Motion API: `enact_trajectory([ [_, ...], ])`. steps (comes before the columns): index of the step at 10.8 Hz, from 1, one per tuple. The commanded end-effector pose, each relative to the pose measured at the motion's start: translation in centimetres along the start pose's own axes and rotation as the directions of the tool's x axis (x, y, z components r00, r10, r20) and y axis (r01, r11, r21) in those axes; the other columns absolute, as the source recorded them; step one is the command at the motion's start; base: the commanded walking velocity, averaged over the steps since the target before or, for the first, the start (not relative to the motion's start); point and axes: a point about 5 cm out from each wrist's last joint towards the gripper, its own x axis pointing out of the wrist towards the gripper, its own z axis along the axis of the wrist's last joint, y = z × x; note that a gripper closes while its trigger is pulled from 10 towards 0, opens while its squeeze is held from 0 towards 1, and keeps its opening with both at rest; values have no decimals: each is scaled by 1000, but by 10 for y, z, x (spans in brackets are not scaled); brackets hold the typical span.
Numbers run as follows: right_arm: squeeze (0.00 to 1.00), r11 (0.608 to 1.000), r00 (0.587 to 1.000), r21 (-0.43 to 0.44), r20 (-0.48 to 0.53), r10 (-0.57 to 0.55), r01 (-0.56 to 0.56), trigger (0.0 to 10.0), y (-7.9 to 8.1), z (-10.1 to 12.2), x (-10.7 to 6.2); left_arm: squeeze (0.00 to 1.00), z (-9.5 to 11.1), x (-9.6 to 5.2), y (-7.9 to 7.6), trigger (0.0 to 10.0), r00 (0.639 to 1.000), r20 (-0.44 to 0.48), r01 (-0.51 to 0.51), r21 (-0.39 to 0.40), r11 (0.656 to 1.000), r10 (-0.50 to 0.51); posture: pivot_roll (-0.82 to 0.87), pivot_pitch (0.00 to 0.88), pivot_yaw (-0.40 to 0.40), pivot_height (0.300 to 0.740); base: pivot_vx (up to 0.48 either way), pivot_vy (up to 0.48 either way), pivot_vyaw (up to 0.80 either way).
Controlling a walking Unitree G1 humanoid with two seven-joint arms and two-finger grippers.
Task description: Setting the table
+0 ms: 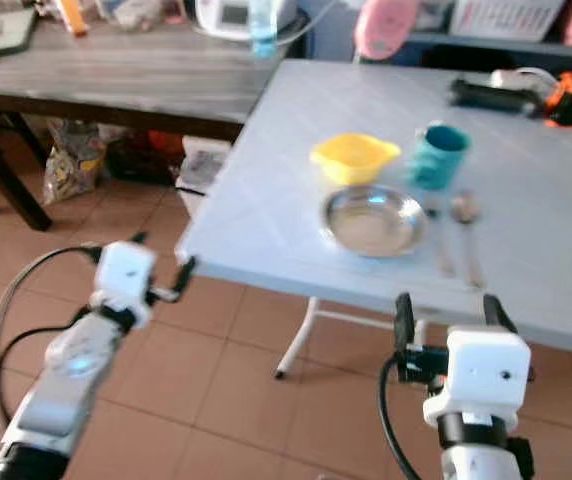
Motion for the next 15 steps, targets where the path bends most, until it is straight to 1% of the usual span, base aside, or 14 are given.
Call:
enact_trajectory([
  [1, 0, 1000, 1000, -13, -13, -2, 2, 10000, -3, -2, 0, 0, 1, 0, -3, 10000, 1000, 1, 7, 3, 1000, -7, -106, 122, 42, 740, 0, -341, 0],
  [4, 0, 1000, 1000, -8, -2, 27, -27, 10000, 0, -3, 8, 0, 0, -4, 4, 10000, 999, -2, -33, 13, 999, 33, -65, 121, 15, 740, 0, -338, 0],
  [7, 0, 997, 997, -3, 23, 77, -77, 10000, 4, -4, 23, 0, -1, -11, 15, 10000, 996, 3, -92, 25, 995, 92, -1, 99, -8, 740, 0, 0, 0],
  [9, 0, 994, 993, 8, 52, 106, -106, 10000, 12, -4, 37, 0, -3, -19, 27, 10000, 990, -6, -143, 53, 988, 143, 50, 73, -4, 740, 0, 0, 0],
  [10, 0, 994, 992, 14, 58, 109, -110, 10000, 14, -5, 41, 0, -5, -23, 32, 10000, 987, -14, -160, 70, 985, 162, 69, 71, -11, 740, 0, 0, 0],
  [11, 0, 993, 991, 20, 60, 116, -118, 10000, 15, -5, 43, 0, -6, -28, 36, 10000, 984, -19, -172, 85, 981, 175, 77, 73, -16, 740, 0, 0, 0],
  [12, 0, 989, 987, 28, 67, 143, -145, 10000, 19, -6, 48, 0, -11, -38, 40, 10000, 978, -37, -199, 104, 974, 204, 102, 72, -34, 740, 0, 0, 0],
  [14, 0, 984, 981, 25, 86, 172, -175, 10000, 24, -6, 57, 0, -18, -55, 40, 10000, 970, -65, -226, 112, 968, 234, 134, 60, -45, 740, 0, 0, 0],
  [15, 0, 985, 981, 28, 99, 168, -172, 10000, 24, -4, 63, 0, -21, -62, 41, 10000, 970, -78, -222, 120, 968, 232, 140, 61, -49, 740, 0, 0, 0],
])
